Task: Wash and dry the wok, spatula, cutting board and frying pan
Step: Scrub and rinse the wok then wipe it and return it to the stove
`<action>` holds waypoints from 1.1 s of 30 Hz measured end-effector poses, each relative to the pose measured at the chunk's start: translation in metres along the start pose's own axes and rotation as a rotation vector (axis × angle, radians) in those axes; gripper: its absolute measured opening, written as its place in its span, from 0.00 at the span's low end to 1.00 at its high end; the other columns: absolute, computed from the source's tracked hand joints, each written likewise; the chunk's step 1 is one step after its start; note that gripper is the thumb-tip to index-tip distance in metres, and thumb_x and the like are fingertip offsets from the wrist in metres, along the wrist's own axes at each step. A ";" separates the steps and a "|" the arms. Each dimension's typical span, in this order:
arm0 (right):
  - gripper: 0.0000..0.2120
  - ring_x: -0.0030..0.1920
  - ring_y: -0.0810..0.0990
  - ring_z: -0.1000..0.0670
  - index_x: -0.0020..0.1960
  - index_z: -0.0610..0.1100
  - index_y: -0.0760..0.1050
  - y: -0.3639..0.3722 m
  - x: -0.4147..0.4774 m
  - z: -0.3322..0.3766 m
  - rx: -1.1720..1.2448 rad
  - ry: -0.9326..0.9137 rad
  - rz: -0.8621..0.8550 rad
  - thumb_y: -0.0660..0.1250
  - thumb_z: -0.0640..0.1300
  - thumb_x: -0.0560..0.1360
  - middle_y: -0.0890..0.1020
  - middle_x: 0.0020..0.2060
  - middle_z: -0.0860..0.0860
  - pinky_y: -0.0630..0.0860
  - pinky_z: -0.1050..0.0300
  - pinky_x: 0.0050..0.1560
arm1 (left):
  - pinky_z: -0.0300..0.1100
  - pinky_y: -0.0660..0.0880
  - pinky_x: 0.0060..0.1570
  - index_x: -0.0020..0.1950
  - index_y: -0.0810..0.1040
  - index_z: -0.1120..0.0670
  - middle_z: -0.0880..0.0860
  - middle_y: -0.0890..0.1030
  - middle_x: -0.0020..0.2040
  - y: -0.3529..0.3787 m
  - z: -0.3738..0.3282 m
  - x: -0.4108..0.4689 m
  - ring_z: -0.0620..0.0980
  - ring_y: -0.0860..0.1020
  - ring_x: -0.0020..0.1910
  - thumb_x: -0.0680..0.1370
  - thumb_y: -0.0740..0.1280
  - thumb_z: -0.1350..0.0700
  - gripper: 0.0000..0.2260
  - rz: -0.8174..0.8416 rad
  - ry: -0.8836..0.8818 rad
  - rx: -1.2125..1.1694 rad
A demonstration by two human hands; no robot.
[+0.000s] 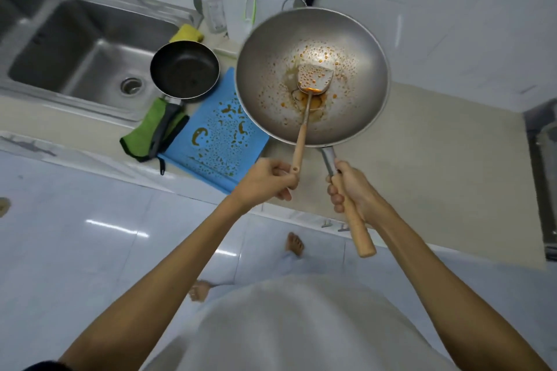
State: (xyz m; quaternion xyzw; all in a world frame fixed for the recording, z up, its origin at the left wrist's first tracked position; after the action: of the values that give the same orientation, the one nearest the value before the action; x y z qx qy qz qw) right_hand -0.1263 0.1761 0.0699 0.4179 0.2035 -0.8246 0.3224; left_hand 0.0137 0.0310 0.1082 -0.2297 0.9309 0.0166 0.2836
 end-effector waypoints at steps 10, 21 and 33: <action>0.23 0.19 0.65 0.53 0.42 0.42 0.72 0.220 -0.045 -0.002 -0.036 -0.068 0.078 0.54 0.60 0.82 0.72 0.24 0.49 0.64 0.63 0.20 | 0.44 0.80 0.40 0.52 0.80 0.62 0.55 0.83 0.40 -0.187 0.063 -0.126 0.50 0.81 0.32 0.79 0.71 0.54 0.11 -0.336 0.071 -0.162; 0.24 0.19 0.65 0.53 0.40 0.43 0.70 0.420 -0.024 0.013 -0.218 0.020 0.252 0.54 0.62 0.81 0.71 0.25 0.50 0.63 0.64 0.20 | 0.44 0.82 0.41 0.50 0.81 0.55 0.51 0.85 0.39 -0.361 0.128 -0.170 0.47 0.84 0.33 0.78 0.71 0.48 0.11 -0.534 0.075 -0.066; 0.22 0.20 0.69 0.53 0.44 0.44 0.72 0.580 0.089 0.088 -0.287 0.096 0.243 0.57 0.63 0.79 0.75 0.26 0.50 0.66 0.62 0.20 | 0.47 0.82 0.42 0.54 0.80 0.54 0.50 0.84 0.40 -0.552 0.137 -0.078 0.46 0.83 0.36 0.78 0.70 0.45 0.13 -0.525 0.047 0.314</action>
State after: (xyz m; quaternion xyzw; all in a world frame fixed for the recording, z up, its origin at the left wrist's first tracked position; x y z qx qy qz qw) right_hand 0.1930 -0.3207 0.0085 0.4278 0.2824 -0.7213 0.4658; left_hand 0.3838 -0.4081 0.0903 -0.4160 0.8371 -0.2069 0.2887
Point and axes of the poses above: each hand's wrist, its own x-axis towards the middle knuckle, its own y-axis out of the palm, z = x × y, the point moved 6 cm from there along x, towards the middle knuckle
